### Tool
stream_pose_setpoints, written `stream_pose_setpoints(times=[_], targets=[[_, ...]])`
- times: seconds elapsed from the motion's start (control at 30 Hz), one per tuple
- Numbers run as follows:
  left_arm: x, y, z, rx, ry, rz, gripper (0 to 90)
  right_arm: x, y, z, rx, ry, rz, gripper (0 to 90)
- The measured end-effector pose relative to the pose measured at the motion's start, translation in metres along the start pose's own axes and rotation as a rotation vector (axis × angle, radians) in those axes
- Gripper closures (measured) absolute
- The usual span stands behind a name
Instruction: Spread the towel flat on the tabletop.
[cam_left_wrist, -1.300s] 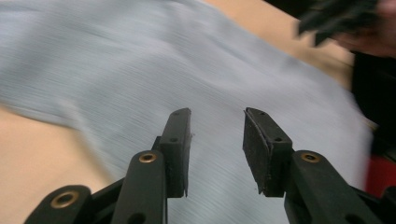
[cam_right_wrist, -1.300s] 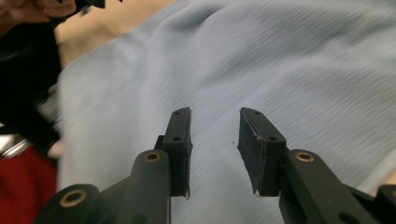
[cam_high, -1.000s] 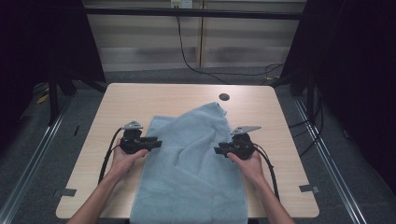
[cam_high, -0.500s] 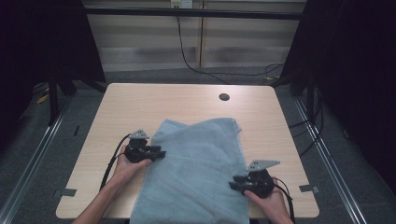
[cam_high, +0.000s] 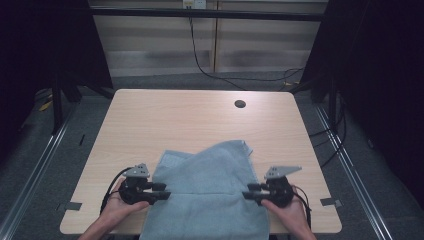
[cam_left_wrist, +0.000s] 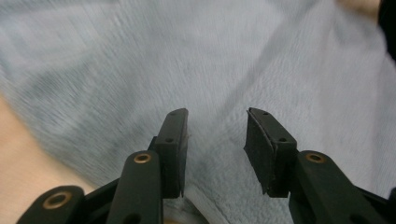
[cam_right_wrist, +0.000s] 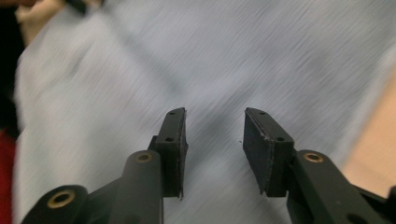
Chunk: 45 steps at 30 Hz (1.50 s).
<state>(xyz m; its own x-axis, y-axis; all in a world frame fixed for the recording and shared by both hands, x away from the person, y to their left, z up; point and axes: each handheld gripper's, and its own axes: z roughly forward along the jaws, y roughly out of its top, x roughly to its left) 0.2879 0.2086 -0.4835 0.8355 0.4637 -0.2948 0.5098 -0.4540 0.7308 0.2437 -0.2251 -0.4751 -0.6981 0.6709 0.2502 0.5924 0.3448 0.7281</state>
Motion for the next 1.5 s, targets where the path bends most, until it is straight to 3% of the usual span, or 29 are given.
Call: stream_pose_setpoints(times=[0.03, 0.07, 0.1, 0.13, 0.17, 0.2, 0.27, 0.3, 0.33, 0.43, 0.53, 0.6, 0.67, 0.7, 0.87, 1.1, 1.13, 1.17, 1.2, 1.23, 1.27, 1.3, 1.37, 1.43, 1.47, 1.5], targets=[[0.014, 0.011, -0.002, -0.044, 0.011, -0.023, 58.5, -0.017, 0.020, 0.008, -0.027, -0.022, 0.001, 57.3], [0.014, 0.011, -0.002, -0.044, 0.011, -0.023, 58.5, -0.017, 0.020, 0.008, -0.027, -0.022, 0.001, 57.3], [0.030, 0.023, 0.001, -0.065, 0.052, -0.051, 58.5, -0.033, 0.038, 0.018, -0.051, -0.046, 0.014, 55.2], [0.039, 0.028, 0.003, -0.082, 0.069, -0.069, 58.4, -0.039, 0.044, 0.022, -0.054, -0.060, 0.019, 54.0], [0.039, 0.028, 0.003, -0.082, 0.069, -0.069, 58.0, -0.039, 0.044, 0.022, -0.054, -0.060, 0.019, 54.0], [0.051, 0.034, 0.007, -0.103, 0.091, -0.095, 57.8, -0.057, 0.061, 0.034, -0.075, -0.090, 0.039, 51.1], [0.066, 0.040, 0.014, -0.111, 0.111, -0.134, 55.2, -0.069, 0.072, 0.041, -0.092, -0.108, 0.056, 47.9], [0.080, 0.044, 0.022, -0.090, 0.167, -0.150, 53.9, -0.077, 0.078, 0.046, -0.088, -0.122, 0.061, 46.5], [0.087, 0.043, 0.028, -0.097, 0.180, -0.169, 53.2, -0.081, 0.082, 0.048, -0.092, -0.133, 0.065, 45.3], [0.095, 0.040, 0.039, -0.060, 0.205, -0.194, 47.5, -0.094, 0.089, 0.057, -0.078, -0.147, 0.085, 40.7], [0.093, 0.041, 0.042, -0.062, 0.201, -0.176, 44.3, -0.102, 0.087, 0.066, -0.066, -0.133, 0.109, 38.6], [0.089, 0.042, 0.045, -0.044, 0.197, -0.143, 53.5, -0.103, 0.084, 0.070, -0.062, -0.106, 0.122, 42.4], [0.088, 0.042, 0.046, -0.035, 0.204, -0.134, 68.8, -0.101, 0.084, 0.072, -0.055, -0.101, 0.119, 58.8], [0.088, 0.042, 0.046, -0.035, 0.204, -0.134, 74.2, -0.101, 0.084, 0.072, -0.055, -0.101, 0.119, 58.8], [0.087, 0.044, 0.034, -0.091, 0.164, -0.139, 86.9, -0.096, 0.089, 0.060, -0.107, -0.081, 0.094, 89.7], [0.077, 0.055, 0.019, -0.154, 0.152, -0.111, 87.4, -0.094, 0.098, 0.038, -0.156, -0.061, 0.093, 88.0], [0.075, 0.057, 0.019, -0.163, 0.153, -0.113, 87.4, -0.094, 0.096, 0.039, -0.149, -0.061, 0.100, 75.1], [0.075, 0.057, 0.019, -0.163, 0.153, -0.113, 87.4, -0.094, 0.096, 0.039, -0.149, -0.061, 0.100, 75.1], [0.074, 0.056, 0.019, -0.163, 0.153, -0.108, 87.4, -0.093, 0.090, 0.046, -0.112, -0.092, 0.103, 65.3], [0.074, 0.056, 0.019, -0.163, 0.153, -0.108, 87.4, -0.093, 0.090, 0.046, -0.112, -0.092, 0.103, 65.3], [0.075, 0.055, 0.019, -0.165, 0.153, -0.110, 87.4, -0.094, 0.082, 0.053, -0.084, -0.136, 0.113, 54.8], [0.075, 0.055, 0.020, -0.170, 0.153, -0.119, 87.4, -0.096, 0.079, 0.055, -0.077, -0.136, 0.122, 53.6], [0.075, 0.055, 0.019, -0.170, 0.156, -0.119, 87.4, -0.097, 0.074, 0.062, -0.054, -0.108, 0.145, 53.9], [0.075, 0.055, 0.018, -0.172, 0.149, -0.119, 87.4, -0.095, 0.074, 0.068, -0.037, -0.087, 0.133, 68.5], [0.075, 0.055, 0.018, -0.172, 0.149, -0.119, 87.4, -0.095, 0.074, 0.068, -0.037, -0.087, 0.133, 68.5], [0.075, 0.056, 0.017, -0.190, 0.154, -0.112, 87.5, -0.092, 0.076, 0.070, -0.049, -0.067, 0.123, 86.0]])
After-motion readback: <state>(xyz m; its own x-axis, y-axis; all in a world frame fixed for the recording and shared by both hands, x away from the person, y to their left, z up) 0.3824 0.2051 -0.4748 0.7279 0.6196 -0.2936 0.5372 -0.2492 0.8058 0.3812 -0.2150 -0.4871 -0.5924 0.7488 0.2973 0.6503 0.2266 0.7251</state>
